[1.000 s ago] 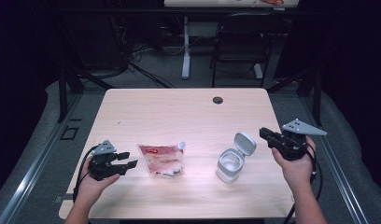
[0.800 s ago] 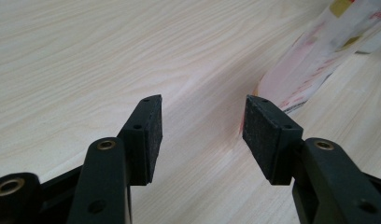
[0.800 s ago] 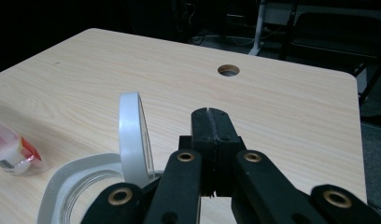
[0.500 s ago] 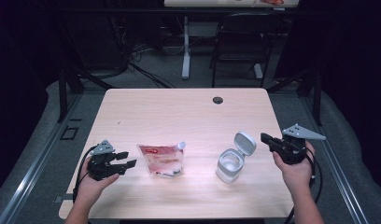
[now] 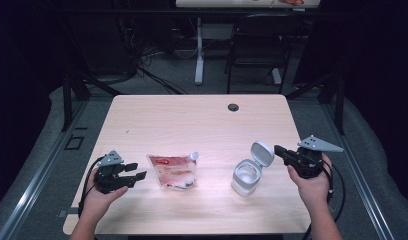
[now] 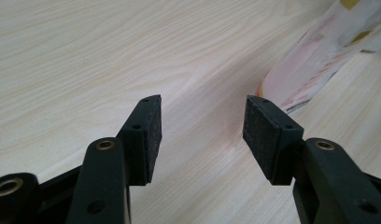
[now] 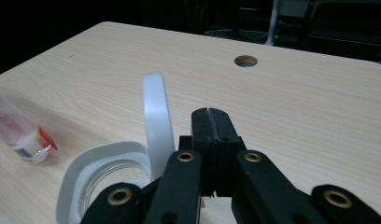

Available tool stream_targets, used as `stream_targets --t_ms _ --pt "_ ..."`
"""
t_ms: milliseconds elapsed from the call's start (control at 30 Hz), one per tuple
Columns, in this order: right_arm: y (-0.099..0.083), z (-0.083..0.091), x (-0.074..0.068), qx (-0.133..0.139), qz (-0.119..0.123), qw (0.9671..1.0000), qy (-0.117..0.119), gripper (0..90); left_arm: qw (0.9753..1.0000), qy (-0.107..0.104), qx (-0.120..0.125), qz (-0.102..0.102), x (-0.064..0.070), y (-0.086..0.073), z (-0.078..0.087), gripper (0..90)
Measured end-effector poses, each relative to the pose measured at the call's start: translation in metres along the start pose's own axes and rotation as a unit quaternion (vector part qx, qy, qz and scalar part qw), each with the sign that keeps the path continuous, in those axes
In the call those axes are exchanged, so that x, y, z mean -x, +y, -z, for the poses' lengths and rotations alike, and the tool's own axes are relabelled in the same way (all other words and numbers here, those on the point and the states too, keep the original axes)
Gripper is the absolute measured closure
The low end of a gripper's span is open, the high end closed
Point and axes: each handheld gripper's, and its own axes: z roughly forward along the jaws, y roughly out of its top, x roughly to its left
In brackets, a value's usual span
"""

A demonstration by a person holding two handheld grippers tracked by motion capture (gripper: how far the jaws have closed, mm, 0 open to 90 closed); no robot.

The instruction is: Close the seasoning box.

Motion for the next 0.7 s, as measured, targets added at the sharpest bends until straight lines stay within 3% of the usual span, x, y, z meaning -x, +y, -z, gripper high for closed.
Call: stream_targets --t_ms 400,700 --pt "-0.005 0.001 -0.018 0.009 0.008 0.9995 0.030 90.0 1.0000 0.004 -0.004 -0.001 0.001 0.000 -0.001 47.4" --pt "-0.018 -0.001 -0.031 -0.005 0.019 0.9988 0.045 90.0 1.0000 0.002 -0.003 0.000 0.000 -0.001 -0.002 47.3"
